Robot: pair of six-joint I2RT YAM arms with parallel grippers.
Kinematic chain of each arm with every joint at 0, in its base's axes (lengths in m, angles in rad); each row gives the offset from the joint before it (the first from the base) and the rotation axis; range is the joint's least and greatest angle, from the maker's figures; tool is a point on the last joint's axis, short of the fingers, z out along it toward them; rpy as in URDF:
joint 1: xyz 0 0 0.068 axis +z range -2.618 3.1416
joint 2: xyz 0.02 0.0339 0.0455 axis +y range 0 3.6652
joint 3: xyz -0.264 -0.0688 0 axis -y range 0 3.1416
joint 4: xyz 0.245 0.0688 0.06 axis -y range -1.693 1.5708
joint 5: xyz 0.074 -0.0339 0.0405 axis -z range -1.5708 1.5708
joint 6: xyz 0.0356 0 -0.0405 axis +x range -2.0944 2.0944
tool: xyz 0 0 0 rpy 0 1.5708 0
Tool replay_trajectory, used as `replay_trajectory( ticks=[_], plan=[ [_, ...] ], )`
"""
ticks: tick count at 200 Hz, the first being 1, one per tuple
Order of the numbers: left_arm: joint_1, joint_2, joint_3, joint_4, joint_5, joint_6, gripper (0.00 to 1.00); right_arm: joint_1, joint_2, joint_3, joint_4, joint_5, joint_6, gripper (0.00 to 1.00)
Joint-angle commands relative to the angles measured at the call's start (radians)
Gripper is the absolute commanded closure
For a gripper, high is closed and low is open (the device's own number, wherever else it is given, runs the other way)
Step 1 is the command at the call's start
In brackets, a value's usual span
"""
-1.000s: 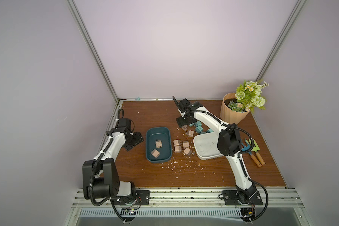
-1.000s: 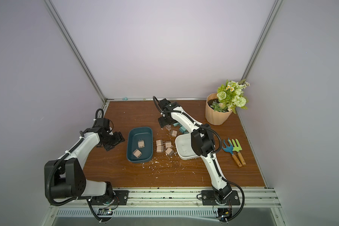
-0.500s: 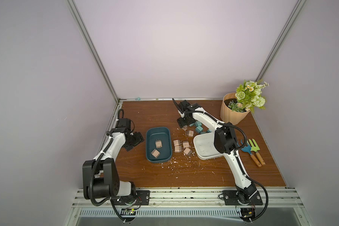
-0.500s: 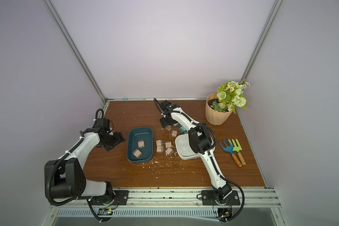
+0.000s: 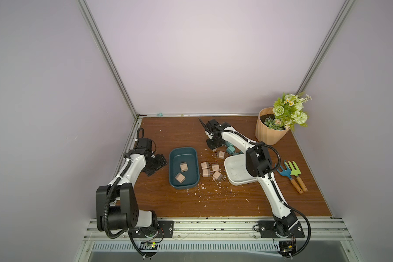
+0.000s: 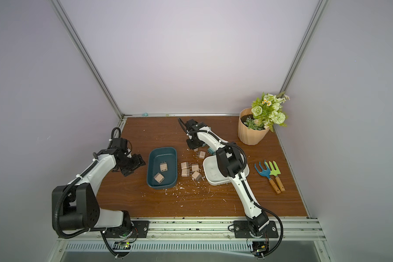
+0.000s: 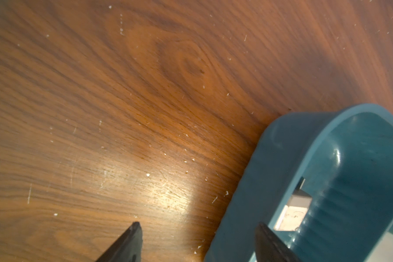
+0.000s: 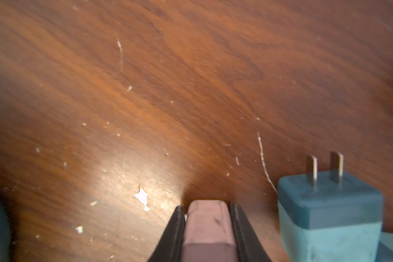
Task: Place the plugs by color into the storage box
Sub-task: Pick up the plug from the center of the board, then place the plug in the storage box.
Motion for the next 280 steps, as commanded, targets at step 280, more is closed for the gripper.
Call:
replay_trajectory(
  ticks=[280],
  plan=[
    [0.009,-0.115,-0.06,-0.006,-0.008,-0.056,0.21,0.327,-0.003,0.11,0.039,0.032,0.12,0.68]
  ],
)
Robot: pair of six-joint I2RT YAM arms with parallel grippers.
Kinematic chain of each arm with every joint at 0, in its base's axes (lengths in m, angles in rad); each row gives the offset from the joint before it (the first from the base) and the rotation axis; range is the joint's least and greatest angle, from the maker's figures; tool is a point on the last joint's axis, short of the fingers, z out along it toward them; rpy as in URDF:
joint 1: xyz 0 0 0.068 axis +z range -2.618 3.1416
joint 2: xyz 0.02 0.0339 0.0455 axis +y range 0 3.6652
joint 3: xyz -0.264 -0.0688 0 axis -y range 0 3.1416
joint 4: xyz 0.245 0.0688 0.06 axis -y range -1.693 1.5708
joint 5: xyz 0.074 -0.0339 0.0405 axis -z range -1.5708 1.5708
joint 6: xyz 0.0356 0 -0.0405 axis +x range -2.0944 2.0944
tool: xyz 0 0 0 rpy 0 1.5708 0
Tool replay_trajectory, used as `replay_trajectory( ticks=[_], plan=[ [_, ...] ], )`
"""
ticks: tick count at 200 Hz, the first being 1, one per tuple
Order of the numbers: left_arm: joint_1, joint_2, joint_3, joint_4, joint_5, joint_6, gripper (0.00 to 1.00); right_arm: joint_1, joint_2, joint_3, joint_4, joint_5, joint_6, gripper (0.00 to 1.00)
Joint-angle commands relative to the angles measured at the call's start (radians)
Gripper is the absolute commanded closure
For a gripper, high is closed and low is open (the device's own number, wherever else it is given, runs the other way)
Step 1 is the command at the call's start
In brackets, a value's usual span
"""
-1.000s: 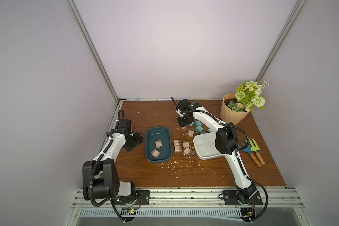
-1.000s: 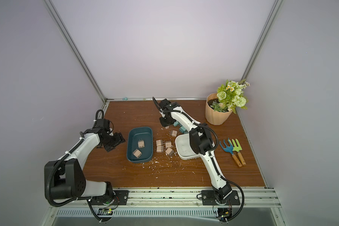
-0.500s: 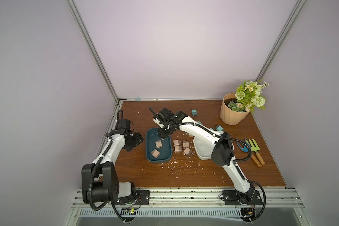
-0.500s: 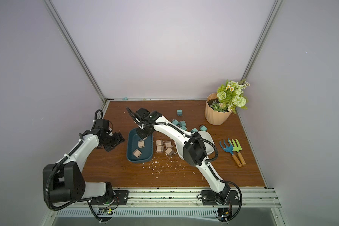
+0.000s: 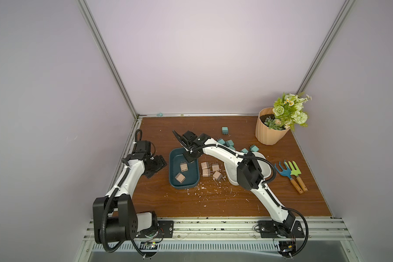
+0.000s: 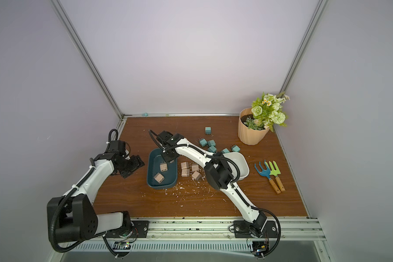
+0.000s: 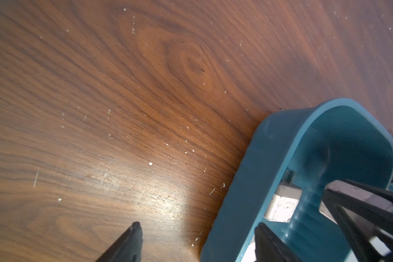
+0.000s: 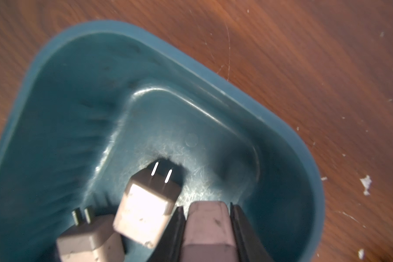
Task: Place the plugs by color into the storage box
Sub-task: Place the plug in the storage box, then adjust the plug at the center of the board.
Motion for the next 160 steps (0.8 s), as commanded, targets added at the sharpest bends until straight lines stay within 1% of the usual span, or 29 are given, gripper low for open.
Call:
replay_trajectory(
  ticks=[1,20,47,55,68,80,94,104,117,133,160],
  plan=[
    [0.009,-0.005,-0.001,-0.021,-0.006,-0.015,0.21,0.017,0.014,0.04,0.02,0.028,-0.008,0.68],
    [0.009,-0.004,0.0,-0.022,-0.009,-0.015,0.21,0.034,0.028,0.04,0.014,0.04,-0.029,0.66],
    [0.009,0.0,0.006,-0.021,-0.009,-0.015,0.2,0.039,0.016,0.025,0.01,0.031,-0.025,0.62],
    [0.009,0.002,0.006,-0.021,-0.009,-0.015,0.2,0.038,0.01,0.026,0.009,0.03,-0.025,0.58],
    [0.009,0.007,0.01,-0.021,-0.01,-0.014,0.2,0.038,-0.001,0.045,-0.01,0.032,-0.026,0.46],
    [0.008,0.008,0.014,-0.021,-0.012,-0.012,0.2,0.037,-0.014,0.093,-0.044,0.022,-0.022,0.37],
    [0.009,0.009,0.019,-0.021,-0.012,-0.012,0.2,0.03,-0.039,0.172,-0.103,-0.01,-0.006,0.29],
    [0.009,0.011,0.022,-0.021,-0.009,-0.012,0.2,0.023,-0.076,0.192,-0.126,-0.022,0.012,0.25],
    [0.009,0.013,0.026,-0.021,-0.004,-0.015,0.2,0.01,-0.149,0.152,-0.127,-0.015,0.031,0.2],
    [0.009,0.018,0.035,-0.02,-0.001,-0.018,0.2,-0.015,-0.244,0.049,-0.111,0.017,0.035,0.18],
    [0.009,0.037,0.045,-0.02,0.008,-0.015,0.2,-0.094,-0.345,-0.133,-0.102,0.103,-0.014,0.15]
  ],
)
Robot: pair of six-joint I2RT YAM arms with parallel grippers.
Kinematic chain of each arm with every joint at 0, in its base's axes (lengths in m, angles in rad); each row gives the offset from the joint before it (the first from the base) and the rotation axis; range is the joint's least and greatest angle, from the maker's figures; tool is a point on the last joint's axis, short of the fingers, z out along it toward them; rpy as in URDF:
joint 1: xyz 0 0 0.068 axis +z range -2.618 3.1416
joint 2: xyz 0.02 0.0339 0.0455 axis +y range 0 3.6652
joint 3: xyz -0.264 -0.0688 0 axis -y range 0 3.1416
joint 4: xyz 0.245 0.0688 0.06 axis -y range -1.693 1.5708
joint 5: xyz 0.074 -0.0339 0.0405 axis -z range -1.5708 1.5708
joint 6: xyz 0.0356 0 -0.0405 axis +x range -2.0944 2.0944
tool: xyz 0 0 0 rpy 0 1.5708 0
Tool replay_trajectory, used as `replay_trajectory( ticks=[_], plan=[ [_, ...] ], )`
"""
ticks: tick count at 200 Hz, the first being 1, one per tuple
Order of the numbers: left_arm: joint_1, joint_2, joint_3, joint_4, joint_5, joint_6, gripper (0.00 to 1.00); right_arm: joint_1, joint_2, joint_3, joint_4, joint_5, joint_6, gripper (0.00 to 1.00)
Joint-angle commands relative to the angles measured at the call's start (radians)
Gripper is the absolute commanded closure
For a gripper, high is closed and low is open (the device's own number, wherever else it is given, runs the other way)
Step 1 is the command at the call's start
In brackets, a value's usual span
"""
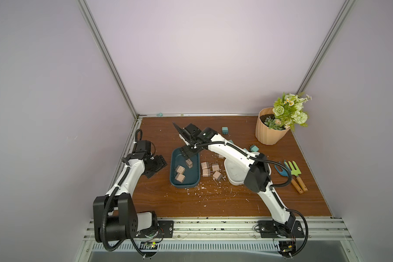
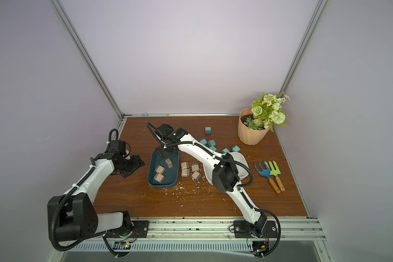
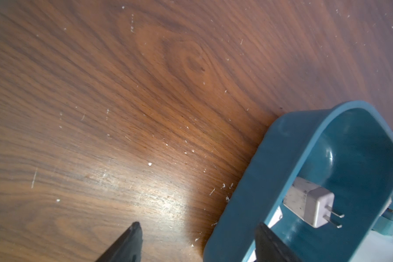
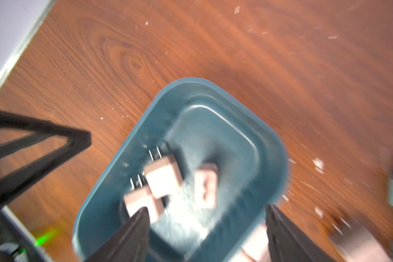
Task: Place the plugs by color into the storage box
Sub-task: Adjust the plug at the center of the board.
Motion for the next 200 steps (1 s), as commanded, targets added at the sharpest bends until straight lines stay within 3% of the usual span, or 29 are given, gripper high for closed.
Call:
replay_trajectory(
  ticks=[1,24,72,200],
  plan=[
    [0.009,0.02,0.037,-0.019,0.005,-0.015,0.2,-0.079,-0.108,-0.102,-0.025,0.084,-0.019,0.16],
    [0.009,0.039,0.048,-0.018,0.027,-0.012,0.2,-0.167,-0.119,-0.182,-0.036,0.102,-0.093,0.14],
    [0.009,0.045,0.054,-0.019,0.035,-0.012,0.2,-0.267,-0.04,-0.186,-0.071,0.076,-0.204,0.08],
    [0.009,0.053,0.017,-0.019,0.027,0.005,0.2,-0.277,0.053,-0.338,0.033,0.104,-0.201,0.08]
  ],
)
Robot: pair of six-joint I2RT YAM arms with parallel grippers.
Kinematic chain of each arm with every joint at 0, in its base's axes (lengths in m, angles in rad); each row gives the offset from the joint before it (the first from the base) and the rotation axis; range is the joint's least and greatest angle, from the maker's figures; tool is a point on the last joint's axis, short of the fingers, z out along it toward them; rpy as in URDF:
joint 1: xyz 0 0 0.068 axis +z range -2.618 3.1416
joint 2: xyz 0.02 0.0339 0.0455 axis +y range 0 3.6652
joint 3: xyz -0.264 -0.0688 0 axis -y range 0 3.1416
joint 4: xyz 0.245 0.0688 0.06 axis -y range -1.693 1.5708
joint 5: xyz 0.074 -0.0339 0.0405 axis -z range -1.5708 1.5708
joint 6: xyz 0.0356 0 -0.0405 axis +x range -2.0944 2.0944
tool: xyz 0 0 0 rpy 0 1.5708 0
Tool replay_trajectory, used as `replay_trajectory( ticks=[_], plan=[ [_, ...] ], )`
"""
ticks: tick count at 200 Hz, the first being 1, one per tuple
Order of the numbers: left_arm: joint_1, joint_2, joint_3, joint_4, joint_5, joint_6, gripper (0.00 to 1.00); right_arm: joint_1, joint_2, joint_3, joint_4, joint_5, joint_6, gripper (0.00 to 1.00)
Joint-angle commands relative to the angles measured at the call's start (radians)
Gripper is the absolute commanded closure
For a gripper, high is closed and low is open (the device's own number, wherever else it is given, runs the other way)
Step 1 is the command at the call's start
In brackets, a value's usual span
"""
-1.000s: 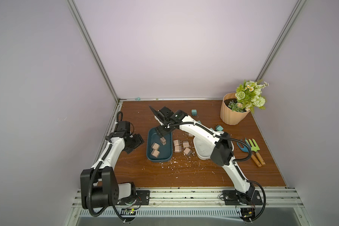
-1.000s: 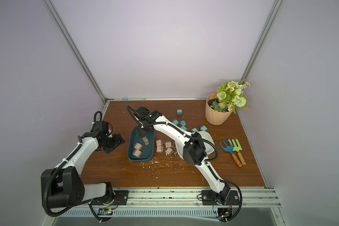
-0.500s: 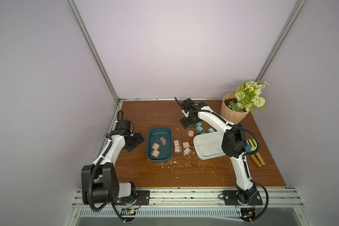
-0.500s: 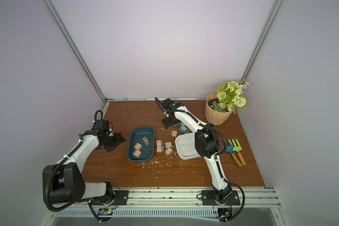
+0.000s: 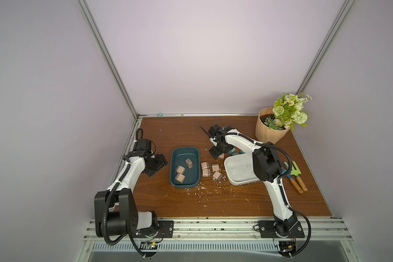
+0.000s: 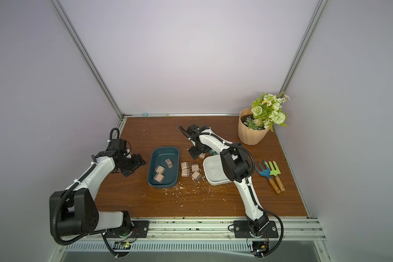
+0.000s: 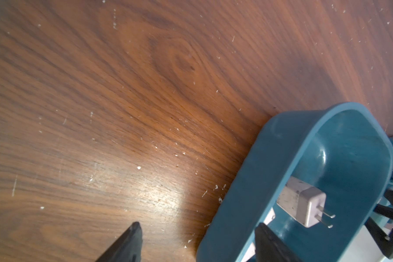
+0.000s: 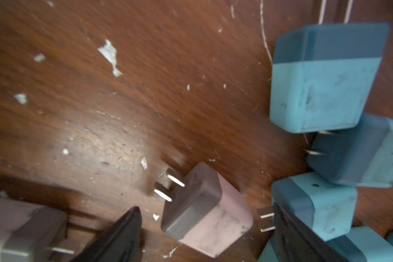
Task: Place the plugs by color into the storage box
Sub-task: Adjust the plug at the center of the board.
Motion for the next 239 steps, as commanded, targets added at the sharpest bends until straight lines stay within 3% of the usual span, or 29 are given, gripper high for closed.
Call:
replay_trajectory(
  ticks=[1,62,113,239],
  plan=[
    [0.008,0.014,-0.007,-0.018,-0.008,0.002,0.2,-0.005,0.003,-0.002,0.034,0.015,-0.001,0.08],
    [0.008,0.031,-0.003,-0.017,-0.015,0.01,0.2,-0.041,0.069,0.103,0.042,0.02,0.015,0.11],
    [0.008,0.035,-0.004,-0.017,-0.024,0.015,0.2,-0.096,0.074,0.121,0.043,-0.009,0.025,0.2],
    [0.009,0.014,-0.036,-0.005,-0.032,0.001,0.2,-0.105,-0.105,-0.172,0.143,-0.142,0.02,0.21]
  ],
)
